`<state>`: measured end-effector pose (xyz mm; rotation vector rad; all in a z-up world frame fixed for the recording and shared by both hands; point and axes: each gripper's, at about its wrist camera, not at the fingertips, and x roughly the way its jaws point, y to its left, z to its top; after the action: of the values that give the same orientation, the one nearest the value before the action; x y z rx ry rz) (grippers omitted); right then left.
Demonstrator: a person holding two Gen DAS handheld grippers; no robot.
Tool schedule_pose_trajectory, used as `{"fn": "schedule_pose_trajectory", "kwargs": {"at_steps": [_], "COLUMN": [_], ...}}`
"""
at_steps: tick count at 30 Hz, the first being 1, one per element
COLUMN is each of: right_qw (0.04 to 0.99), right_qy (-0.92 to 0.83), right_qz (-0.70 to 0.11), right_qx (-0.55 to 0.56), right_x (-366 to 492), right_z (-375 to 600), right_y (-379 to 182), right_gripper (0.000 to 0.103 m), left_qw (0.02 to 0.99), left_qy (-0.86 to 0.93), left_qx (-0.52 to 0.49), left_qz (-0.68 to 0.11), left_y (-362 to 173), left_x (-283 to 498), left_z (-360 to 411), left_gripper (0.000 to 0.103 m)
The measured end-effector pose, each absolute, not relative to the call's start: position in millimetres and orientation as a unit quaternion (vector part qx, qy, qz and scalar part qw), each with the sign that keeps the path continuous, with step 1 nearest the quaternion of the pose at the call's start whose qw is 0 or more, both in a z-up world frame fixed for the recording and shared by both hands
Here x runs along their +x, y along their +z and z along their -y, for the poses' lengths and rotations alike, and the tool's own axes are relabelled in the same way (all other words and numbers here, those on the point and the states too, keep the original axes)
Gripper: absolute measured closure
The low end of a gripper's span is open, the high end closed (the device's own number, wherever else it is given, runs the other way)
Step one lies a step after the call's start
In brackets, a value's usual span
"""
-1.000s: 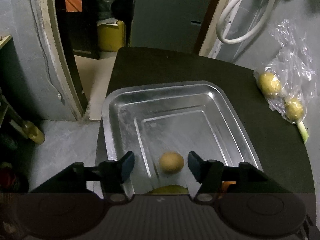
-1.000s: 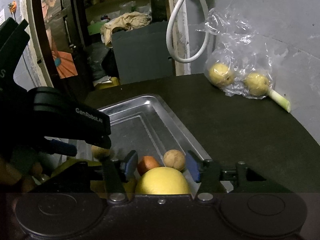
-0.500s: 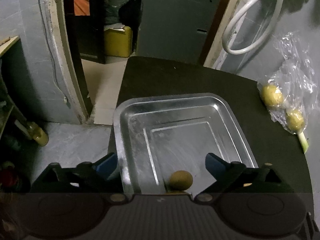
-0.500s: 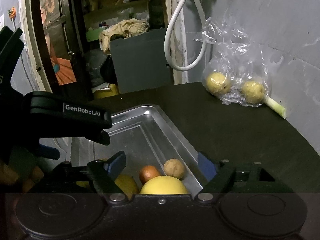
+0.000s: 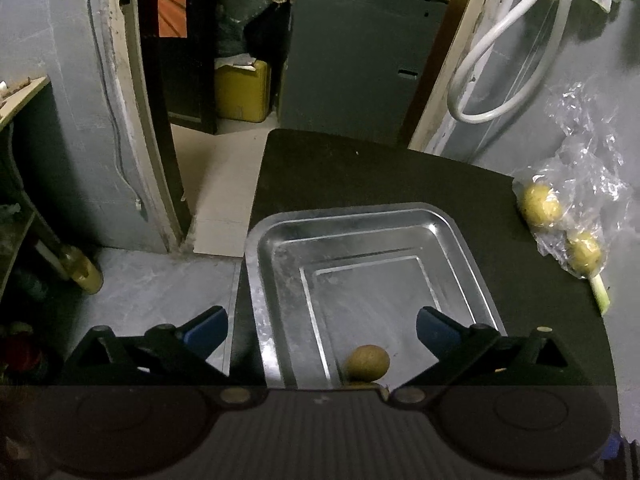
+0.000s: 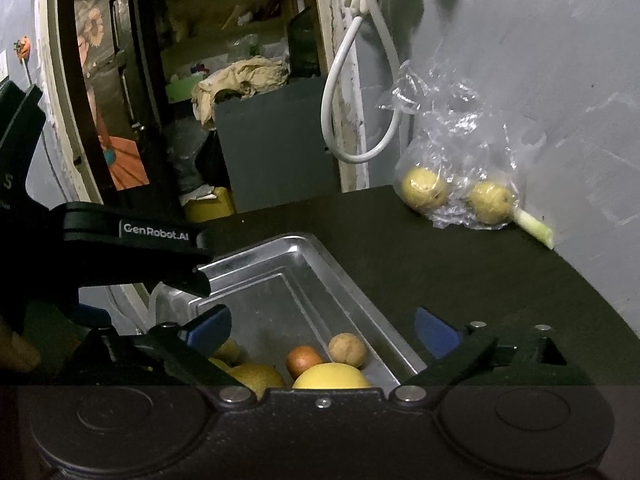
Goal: Organize fruits
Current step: 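Carry the kiwi and tangerine into the tray and open both tools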
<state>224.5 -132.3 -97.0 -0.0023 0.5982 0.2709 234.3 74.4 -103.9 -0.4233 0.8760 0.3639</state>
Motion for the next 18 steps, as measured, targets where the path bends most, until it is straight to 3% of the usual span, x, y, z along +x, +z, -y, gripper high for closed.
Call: {"fn": "schedule_pose_trajectory", "kwargs": {"at_steps": [18], "right_qw": [0.962], "right_qy": [0.117], "right_qz": [-0.245], "right_qx": [-0.007], "right_x": [176.8], "right_z": [130.0], "right_y": [-41.0], "right_gripper": [0.001], "left_qw": [0.884], "left_qy": [0.157], "left_qx": [-0.225], "left_qz": [-0.379], "left_y": [-60.3], "left_x": [187.7], "left_z": [-84.1], "left_gripper": [0.001]}}
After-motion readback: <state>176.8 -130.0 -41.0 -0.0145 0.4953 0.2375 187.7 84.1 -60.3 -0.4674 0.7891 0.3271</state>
